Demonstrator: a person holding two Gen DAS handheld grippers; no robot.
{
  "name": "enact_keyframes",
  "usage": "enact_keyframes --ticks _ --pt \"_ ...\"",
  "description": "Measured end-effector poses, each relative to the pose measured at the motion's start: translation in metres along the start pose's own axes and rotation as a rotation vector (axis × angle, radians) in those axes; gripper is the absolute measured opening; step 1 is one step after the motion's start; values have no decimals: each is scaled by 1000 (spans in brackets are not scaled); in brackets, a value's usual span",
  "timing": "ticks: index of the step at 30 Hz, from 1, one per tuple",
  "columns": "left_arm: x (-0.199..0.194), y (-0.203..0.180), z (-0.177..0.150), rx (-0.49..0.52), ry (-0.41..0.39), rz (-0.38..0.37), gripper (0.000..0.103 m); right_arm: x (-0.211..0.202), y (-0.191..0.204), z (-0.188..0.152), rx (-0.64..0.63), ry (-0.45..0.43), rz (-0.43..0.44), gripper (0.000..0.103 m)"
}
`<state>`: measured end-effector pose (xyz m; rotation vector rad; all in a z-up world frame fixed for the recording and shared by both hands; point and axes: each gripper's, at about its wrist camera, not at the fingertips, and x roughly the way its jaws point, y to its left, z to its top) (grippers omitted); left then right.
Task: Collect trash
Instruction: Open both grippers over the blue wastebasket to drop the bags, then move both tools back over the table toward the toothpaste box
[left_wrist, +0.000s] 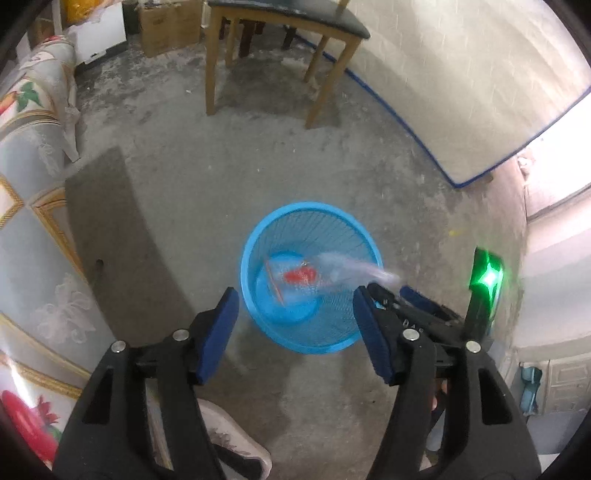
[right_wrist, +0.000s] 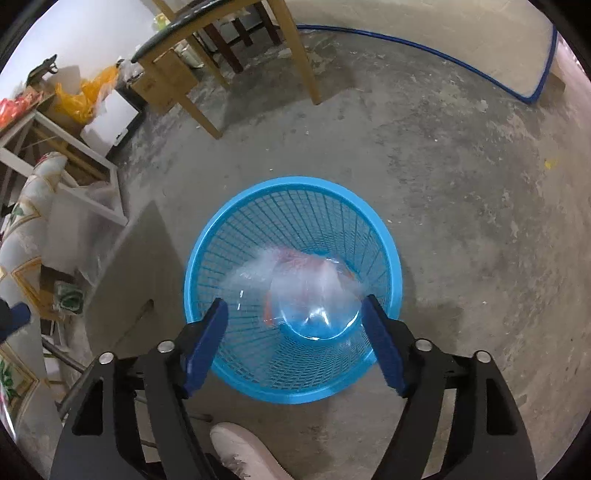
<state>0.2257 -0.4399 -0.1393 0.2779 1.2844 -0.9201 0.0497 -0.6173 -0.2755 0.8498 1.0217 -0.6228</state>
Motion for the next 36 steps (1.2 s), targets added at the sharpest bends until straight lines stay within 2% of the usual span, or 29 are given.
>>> enact_keyframes --ticks 7,12,16,19,22,25,28,31,36 --pt "-54 12 -5 -17 -125 0 65 -23 -6 -9 -3 -59 -4 75" --pt "-101 18 -21 -20 -224 -37 76 -60 5 -19 -58 -123 -12 75" --pt "-143 24 -52 -39 -294 -64 82 -95 22 -31 -117 -179 -33 82" --pt "-167 26 -79 -36 -322 -84 84 -127 41 -43 -181 -233 -80 89" --pt "-186 27 -110 -12 -318 -62 85 -159 64 -57 -268 -305 -141 97" --pt "-203 31 -140 21 -307 -26 88 -188 90 -70 -356 -358 -191 97" --pt "-224 42 -171 26 -329 3 89 -214 117 -80 -423 -400 -240 97" --pt "-245 62 -198 12 -363 46 91 -240 148 -93 -500 -439 -189 97" --pt "-273 93 -240 -63 -417 78 95 -269 197 -119 -626 -484 -30 97"
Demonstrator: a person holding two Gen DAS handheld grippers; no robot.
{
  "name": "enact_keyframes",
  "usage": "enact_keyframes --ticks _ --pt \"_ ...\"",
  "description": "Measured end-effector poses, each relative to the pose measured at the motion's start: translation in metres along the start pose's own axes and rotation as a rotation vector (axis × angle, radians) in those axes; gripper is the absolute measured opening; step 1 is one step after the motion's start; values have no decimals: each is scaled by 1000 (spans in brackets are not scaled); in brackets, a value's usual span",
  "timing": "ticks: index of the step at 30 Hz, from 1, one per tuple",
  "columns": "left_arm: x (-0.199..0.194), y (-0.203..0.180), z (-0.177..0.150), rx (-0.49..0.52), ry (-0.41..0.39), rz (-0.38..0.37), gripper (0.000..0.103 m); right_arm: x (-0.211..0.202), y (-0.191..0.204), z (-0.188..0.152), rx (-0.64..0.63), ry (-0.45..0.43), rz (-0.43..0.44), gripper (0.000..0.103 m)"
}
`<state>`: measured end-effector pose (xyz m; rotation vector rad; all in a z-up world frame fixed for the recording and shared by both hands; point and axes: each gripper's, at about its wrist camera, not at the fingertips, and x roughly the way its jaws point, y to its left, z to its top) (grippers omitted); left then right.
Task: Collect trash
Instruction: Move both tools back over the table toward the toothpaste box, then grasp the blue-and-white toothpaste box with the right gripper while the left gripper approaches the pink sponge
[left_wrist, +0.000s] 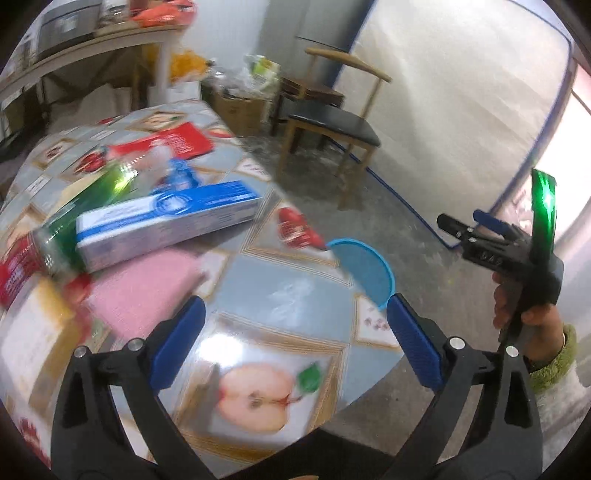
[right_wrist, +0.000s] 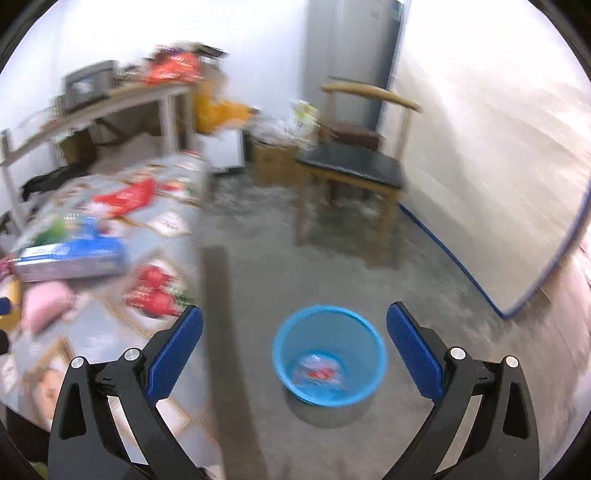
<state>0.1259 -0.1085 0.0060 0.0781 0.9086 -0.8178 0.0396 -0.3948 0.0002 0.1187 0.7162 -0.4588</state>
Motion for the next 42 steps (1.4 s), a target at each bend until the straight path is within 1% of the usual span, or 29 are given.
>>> enact_keyframes --ticks 3,6,8,10,12,13,14,16,20,23,27,29,32,36,40,42 --pt "-18 24 -15 -37 -24 27 95 -10 31 8 -39 -29 105 97" --pt "-36 44 -33 -73 -55 34 95 -17 61 12 -59 -47 207 97" --pt "-49 58 -49 -104 -87 24 95 -18 79 13 -70 -35 267 97" --pt "-57 69 -62 -113 -115 26 95 -15 101 13 -81 3 347 97" --pt "-65 78 -72 -106 -138 71 95 -8 119 11 -95 42 405 97" --pt "-70 84 -77 -97 -155 114 95 -4 128 10 -104 60 430 97" --pt "-72 89 -80 -91 -164 137 95 -1 137 10 -116 74 461 97" --pt "-76 99 -86 -77 -175 165 95 3 152 11 -141 81 485 97" --pt "-69 104 -82 -31 -177 175 95 11 178 18 -267 43 545 97" --pt "-54 99 -77 19 -173 152 95 20 202 34 -426 7 622 97" --pt "-36 86 -73 97 -180 160 95 46 238 58 -650 48 771 97" --pt "-28 81 -71 134 -191 177 95 61 253 69 -707 76 805 97" --pt "-20 80 -71 160 -183 190 95 93 276 81 -783 170 851 97" --pt "-15 82 -72 165 -181 188 95 115 292 79 -847 259 895 97" --pt "-12 87 -72 145 -169 173 94 129 296 69 -895 311 883 97" --pt "-11 88 -73 137 -167 167 91 130 297 62 -932 322 872 96"
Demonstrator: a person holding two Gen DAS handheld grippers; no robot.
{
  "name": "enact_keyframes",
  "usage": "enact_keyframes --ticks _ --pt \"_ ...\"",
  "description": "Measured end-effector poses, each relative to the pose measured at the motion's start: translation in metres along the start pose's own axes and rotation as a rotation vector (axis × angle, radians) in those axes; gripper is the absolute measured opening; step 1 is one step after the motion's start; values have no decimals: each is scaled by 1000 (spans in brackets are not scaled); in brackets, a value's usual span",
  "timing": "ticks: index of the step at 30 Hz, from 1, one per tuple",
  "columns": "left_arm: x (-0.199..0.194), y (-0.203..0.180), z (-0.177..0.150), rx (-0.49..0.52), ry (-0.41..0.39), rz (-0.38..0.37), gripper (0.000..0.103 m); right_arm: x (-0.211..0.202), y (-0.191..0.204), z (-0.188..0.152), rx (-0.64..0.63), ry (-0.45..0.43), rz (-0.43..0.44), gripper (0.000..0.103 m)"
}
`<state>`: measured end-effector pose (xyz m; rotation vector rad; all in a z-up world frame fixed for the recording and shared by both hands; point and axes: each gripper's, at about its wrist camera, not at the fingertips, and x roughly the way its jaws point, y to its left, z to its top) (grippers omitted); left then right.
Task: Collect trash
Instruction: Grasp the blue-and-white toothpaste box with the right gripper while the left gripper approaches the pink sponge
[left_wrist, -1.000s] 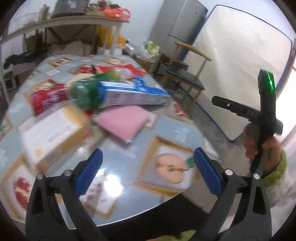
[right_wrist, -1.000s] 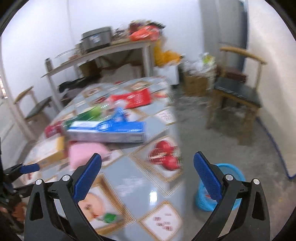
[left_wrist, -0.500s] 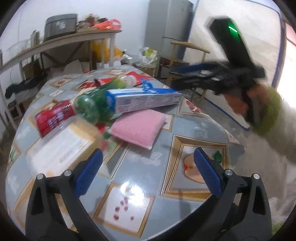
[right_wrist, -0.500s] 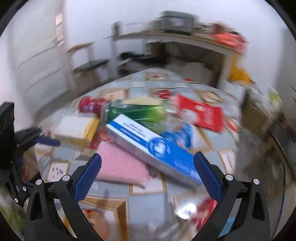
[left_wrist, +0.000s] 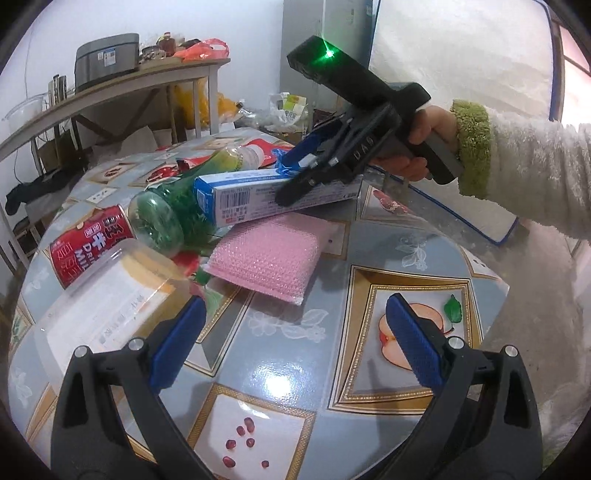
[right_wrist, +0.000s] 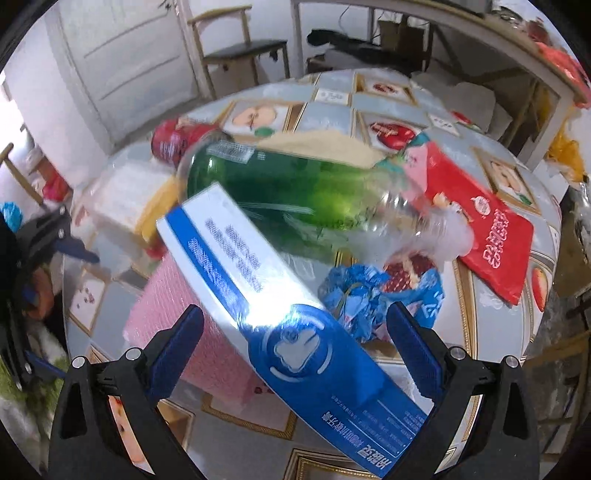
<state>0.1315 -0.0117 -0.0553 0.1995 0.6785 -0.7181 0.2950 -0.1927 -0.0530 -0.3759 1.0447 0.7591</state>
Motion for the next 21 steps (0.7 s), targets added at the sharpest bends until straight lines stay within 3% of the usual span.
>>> enact_keyframes --ticks 3,5,10,16,21 --pt "3 1 -1 -13 12 0 80 3 3 -5 -12 24 -4 79" --pt "6 3 -1 -20 24 1 76 1 5 -6 -8 21 -11 75" --pt "6 1 2 -5 27 8 74 -15 23 -16 -1 11 -25 51" --pt "11 -3 8 28 39 16 74 -38 30 -39 165 -41 -59 48" --pt "19 -3 25 46 47 56 74 -62 23 -80 435 -122 -110 48"
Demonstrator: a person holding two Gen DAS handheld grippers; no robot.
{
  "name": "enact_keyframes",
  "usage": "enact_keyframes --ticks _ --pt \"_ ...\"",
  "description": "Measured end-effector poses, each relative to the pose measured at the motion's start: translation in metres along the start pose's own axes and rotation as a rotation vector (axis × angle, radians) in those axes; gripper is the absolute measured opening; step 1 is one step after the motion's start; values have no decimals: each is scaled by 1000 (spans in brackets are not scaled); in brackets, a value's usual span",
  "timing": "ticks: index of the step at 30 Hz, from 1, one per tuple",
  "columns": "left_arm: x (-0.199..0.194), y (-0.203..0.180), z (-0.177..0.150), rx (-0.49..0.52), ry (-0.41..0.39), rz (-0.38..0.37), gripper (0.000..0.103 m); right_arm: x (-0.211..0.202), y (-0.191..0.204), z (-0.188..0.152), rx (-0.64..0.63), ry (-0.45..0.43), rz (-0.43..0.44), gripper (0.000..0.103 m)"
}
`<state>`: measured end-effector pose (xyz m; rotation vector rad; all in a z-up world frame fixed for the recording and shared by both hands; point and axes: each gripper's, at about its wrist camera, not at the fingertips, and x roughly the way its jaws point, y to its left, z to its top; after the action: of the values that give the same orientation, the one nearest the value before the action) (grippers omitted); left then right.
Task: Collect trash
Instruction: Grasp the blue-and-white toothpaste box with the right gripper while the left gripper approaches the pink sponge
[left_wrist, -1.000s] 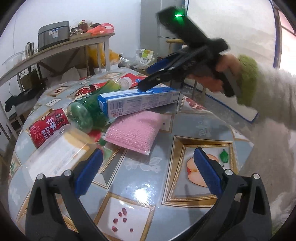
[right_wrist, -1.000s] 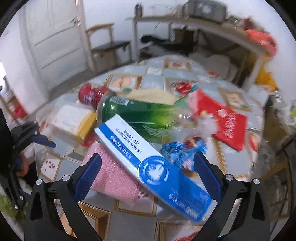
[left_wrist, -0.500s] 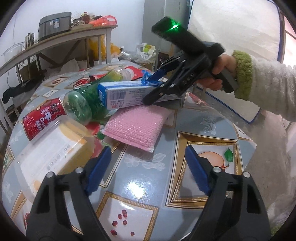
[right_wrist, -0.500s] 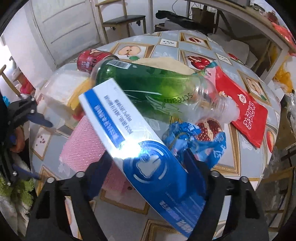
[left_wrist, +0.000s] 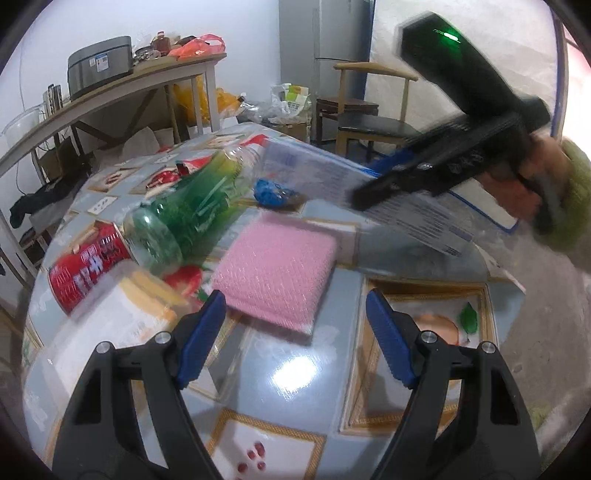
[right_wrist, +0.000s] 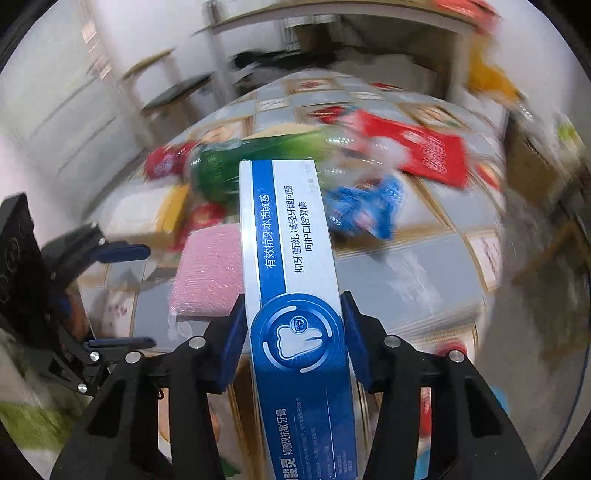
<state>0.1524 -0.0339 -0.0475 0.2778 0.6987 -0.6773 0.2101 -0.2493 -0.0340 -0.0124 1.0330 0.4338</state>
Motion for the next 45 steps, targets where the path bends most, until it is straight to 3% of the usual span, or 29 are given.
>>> enact_keyframes --ticks 6,9,14,20,23,32,38,41,45 --pt "31 10 34 -25 100 -84 88 -20 -34 -36 263 -89 23 48" --pt "53 11 46 -2 156 -66 89 -24 -42 -49 318 -112 44 48" --pt "81 21 56 -51 225 -50 91 -24 -43 -61 331 -127 69 48" --pt "100 22 53 -133 316 -102 91 -20 -50 -73 370 -139 105 48" --pt "102 17 48 -143 373 -137 91 -19 -52 -77 380 -141 114 48" --pt "73 -21 25 -152 433 -166 91 -20 -45 -92 415 -125 84 48" --pt "78 -14 26 -274 402 -32 91 -22 -29 -94 397 -133 -16 48" --pt "85 -3 34 -354 391 -4 91 -21 -23 -94 386 -135 -62 48" --pt "92 -4 40 -346 384 30 91 -21 -18 -95 376 -143 -99 48"
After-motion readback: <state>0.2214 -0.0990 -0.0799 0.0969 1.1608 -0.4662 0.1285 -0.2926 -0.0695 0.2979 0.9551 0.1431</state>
